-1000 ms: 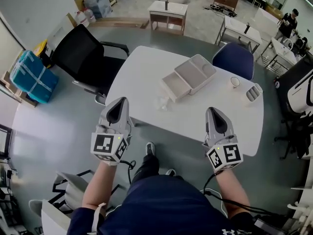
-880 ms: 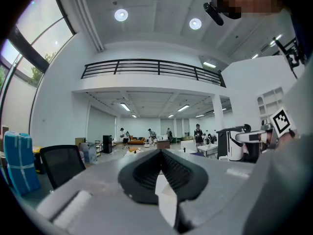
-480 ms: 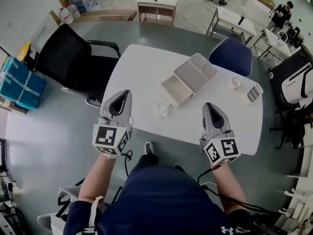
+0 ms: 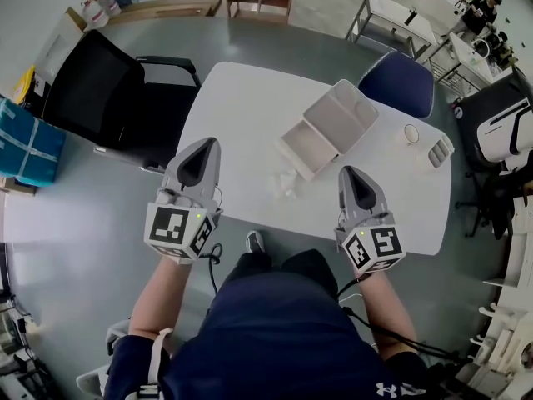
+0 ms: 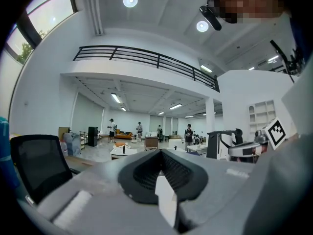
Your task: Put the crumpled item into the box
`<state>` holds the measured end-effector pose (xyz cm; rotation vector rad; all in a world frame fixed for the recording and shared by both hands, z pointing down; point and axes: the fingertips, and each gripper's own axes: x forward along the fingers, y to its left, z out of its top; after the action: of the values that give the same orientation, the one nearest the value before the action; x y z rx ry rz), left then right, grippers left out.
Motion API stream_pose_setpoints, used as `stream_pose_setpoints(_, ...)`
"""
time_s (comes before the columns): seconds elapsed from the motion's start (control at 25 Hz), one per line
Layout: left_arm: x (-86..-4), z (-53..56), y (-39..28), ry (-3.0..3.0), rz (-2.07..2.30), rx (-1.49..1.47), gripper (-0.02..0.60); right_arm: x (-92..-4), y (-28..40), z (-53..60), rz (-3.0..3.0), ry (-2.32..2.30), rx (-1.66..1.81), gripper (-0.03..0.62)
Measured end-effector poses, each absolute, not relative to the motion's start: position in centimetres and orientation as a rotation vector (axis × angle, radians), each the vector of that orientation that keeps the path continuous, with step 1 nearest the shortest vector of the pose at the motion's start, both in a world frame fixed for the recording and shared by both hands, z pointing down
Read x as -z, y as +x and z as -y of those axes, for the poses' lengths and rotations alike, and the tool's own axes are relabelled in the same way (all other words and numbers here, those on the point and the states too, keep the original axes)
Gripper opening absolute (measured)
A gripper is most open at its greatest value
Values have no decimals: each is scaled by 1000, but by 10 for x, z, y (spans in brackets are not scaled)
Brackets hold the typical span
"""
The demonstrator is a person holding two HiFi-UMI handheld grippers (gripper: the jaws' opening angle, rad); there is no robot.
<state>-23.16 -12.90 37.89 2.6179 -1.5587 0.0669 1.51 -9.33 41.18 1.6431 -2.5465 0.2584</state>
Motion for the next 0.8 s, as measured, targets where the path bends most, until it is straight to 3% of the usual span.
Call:
stream_pose_setpoints(0.44, -427, 152, -211, 2563, 1481, -232, 2, -447, -4, 112, 2551, 1485, -391, 3)
stream_pose_setpoints(0.8, -508, 152, -141, 2555, 1211, -622, 3, -467, 34, 119, 2546, 1511, -510, 3)
